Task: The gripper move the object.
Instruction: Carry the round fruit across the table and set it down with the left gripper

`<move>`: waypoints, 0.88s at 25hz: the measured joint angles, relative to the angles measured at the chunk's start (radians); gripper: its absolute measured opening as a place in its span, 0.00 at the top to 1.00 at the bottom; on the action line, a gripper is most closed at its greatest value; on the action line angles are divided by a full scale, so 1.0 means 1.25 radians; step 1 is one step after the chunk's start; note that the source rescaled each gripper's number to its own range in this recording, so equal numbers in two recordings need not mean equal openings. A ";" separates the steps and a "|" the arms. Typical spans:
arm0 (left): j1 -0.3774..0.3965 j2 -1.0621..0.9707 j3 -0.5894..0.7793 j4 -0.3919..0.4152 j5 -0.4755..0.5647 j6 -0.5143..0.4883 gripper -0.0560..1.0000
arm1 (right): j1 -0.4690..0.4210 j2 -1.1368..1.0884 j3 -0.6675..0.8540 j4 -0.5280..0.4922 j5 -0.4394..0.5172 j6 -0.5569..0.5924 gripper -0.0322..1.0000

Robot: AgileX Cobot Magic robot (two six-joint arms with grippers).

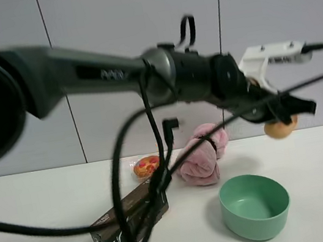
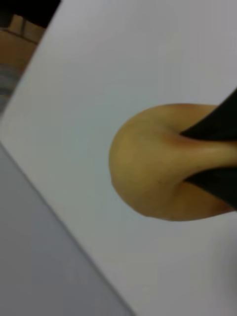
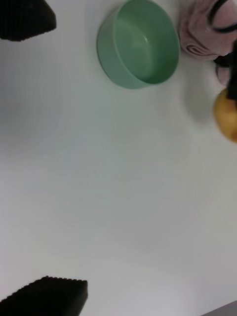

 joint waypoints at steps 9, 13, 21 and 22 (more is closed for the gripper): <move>0.045 -0.231 -0.003 0.139 0.327 -0.030 0.94 | 0.000 0.000 0.000 0.000 0.000 0.000 0.00; 0.108 -0.251 -0.003 0.179 0.533 -0.118 0.94 | 0.000 0.000 0.000 0.000 0.000 0.000 0.00; 0.228 -0.281 -0.003 0.286 0.813 -0.157 0.94 | 0.000 0.000 0.000 0.000 0.000 0.000 0.00; 0.246 -0.292 0.002 0.286 0.814 -0.158 0.94 | 0.000 0.000 0.000 0.000 0.000 0.000 0.00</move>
